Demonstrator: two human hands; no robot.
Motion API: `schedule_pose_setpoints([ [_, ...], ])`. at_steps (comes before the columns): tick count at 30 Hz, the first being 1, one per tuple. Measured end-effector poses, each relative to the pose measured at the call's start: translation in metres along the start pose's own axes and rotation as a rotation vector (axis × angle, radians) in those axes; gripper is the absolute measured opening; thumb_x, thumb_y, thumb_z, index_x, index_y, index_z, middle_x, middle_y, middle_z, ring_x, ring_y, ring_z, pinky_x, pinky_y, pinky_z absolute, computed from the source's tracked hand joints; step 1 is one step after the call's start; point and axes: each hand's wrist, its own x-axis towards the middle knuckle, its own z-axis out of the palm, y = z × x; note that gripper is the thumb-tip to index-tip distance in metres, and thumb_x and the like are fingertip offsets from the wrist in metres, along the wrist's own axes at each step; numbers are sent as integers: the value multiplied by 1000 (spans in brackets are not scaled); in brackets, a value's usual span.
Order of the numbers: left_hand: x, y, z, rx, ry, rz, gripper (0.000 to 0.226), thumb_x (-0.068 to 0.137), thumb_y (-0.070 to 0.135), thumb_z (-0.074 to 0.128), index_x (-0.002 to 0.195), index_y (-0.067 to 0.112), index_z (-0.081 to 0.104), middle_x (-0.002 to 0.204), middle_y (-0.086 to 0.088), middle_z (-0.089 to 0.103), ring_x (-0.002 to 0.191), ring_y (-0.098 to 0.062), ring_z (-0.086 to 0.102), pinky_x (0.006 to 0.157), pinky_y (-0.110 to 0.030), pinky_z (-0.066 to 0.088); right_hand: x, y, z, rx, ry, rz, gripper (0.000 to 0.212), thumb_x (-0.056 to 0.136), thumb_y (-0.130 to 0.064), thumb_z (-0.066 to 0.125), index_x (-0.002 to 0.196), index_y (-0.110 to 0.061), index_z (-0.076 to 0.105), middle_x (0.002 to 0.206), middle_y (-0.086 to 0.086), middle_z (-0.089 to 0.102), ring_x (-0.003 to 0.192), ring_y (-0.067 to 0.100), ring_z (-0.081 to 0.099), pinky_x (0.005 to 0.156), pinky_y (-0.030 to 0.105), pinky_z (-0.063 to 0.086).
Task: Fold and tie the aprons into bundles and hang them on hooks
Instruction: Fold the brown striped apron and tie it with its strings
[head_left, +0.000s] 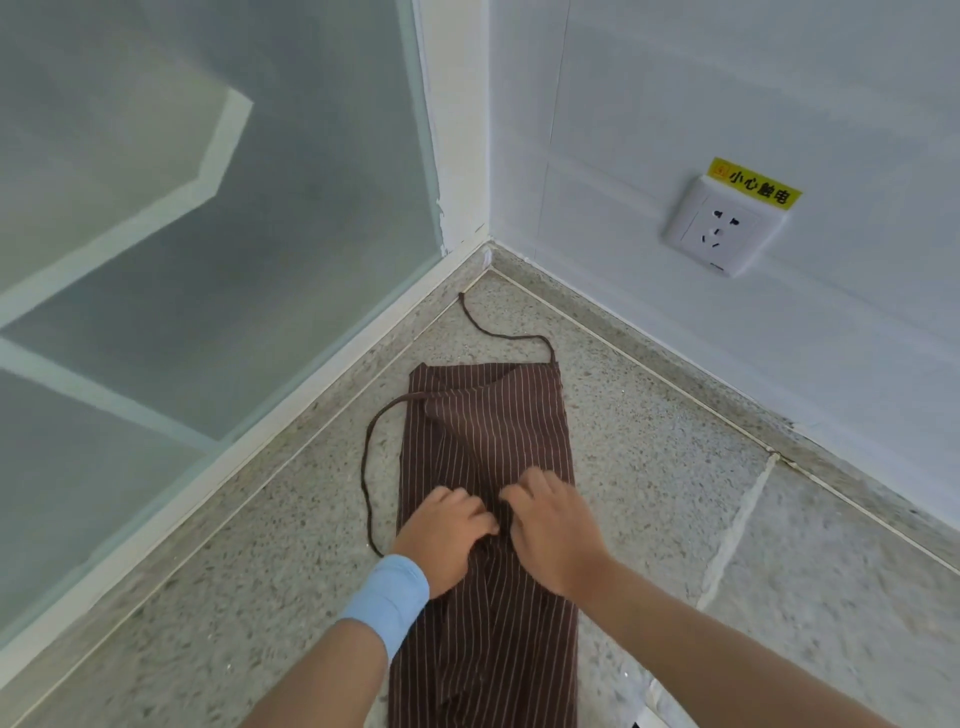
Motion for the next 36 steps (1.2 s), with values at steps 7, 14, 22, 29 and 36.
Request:
schedule_pose_setpoints([
  [7, -54, 15, -9, 92, -10, -32, 41, 57, 8, 71, 90, 34, 68, 80, 13, 56, 77, -12, 53, 76, -29, 49, -73, -8, 23, -119, -261, 30, 67, 96, -40, 48, 156, -18, 25, 162, 13, 25, 146, 34, 30, 116, 51, 29],
  [14, -108, 43, -6, -10, -71, -213, 46, 74, -1, 63, 108, 30, 66, 122, 6, 61, 127, -24, 51, 118, -39, 17, -107, -5, -12, -360, -376, 124, 83, 91, -14, 54, 158, -14, 4, 163, 23, -3, 150, 43, 1, 122, 57, 9],
  [22, -127, 97, 1, -50, 127, -308, 27, 91, 41, 46, 111, 30, 60, 125, 10, 49, 118, -19, 49, 93, -36, 44, -161, -62, 0, -94, -404, -74, 57, 80, -67, 53, 119, -25, 55, 115, 1, 48, 105, 22, 47, 92, 39, 40],
  [29, -137, 127, 6, -444, 104, -877, 31, 98, 17, 48, 128, 21, 41, 82, -3, 58, 64, -16, 56, 51, -29, 44, -183, -70, 8, -228, -449, 34, 43, 92, -33, 56, 132, -20, 51, 125, 10, 46, 114, 32, 46, 99, 43, 38],
  [36, -170, 126, -7, -897, -322, -1079, 12, 93, 11, 57, 105, 11, 56, 92, -9, 71, 75, -22, 72, 64, -37, 61, -205, -60, -1, -219, -282, 170, 61, 83, -9, 58, 139, -22, 35, 129, 9, 41, 117, 30, 44, 103, 41, 38],
])
